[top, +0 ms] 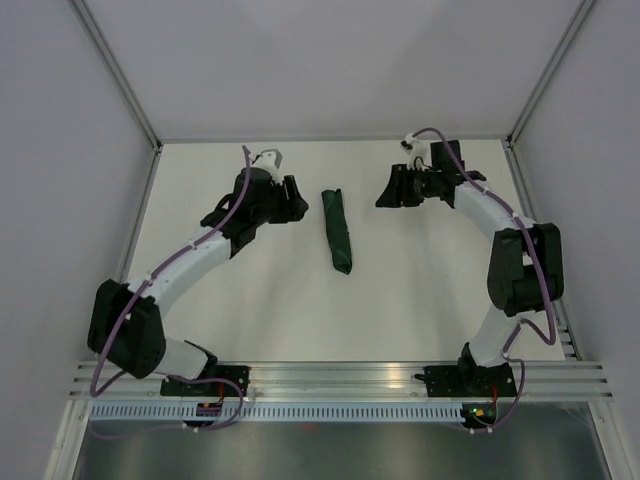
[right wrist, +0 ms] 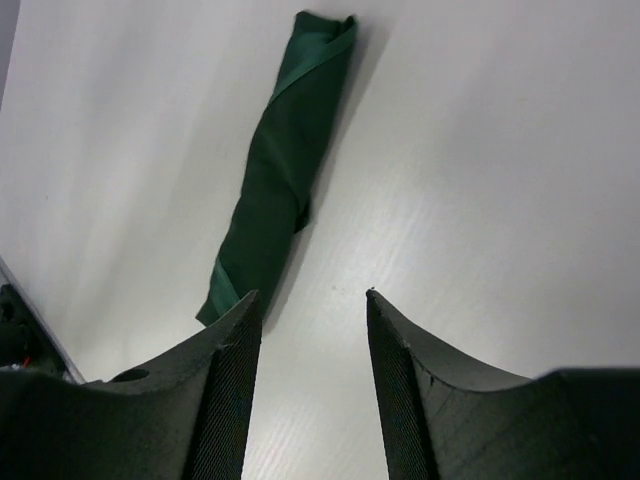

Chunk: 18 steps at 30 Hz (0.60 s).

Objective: Fold the napkin, place the utensils inside, and roll it up
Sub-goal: Reset both arms

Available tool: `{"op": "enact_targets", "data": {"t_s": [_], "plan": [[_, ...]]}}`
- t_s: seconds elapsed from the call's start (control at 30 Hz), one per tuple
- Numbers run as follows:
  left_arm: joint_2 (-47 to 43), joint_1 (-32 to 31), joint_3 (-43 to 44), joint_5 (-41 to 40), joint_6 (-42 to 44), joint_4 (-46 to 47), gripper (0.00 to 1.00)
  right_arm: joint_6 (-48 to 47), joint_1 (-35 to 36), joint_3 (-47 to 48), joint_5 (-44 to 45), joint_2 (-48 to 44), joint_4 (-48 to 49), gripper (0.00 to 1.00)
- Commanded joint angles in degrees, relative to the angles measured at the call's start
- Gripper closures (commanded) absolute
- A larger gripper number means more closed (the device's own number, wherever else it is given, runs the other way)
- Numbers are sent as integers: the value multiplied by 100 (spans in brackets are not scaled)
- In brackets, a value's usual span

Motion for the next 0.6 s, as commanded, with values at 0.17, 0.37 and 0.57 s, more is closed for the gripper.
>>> {"op": "enact_targets", "data": {"t_s": [0.17,0.37,0.57], "plan": [[-2199,129,-1036,342,581,-655,36,-1193,-1291,-342,312,-1582,-884,45],[-3026,156,-1441,368,809,-902,34,-1484,-1582,-1115,1050,-3015,-586,38],[-3343,156,-1643,394,1056,-937,33,-1651,-1582,-1670,1473,-3554,-532,26]]}}
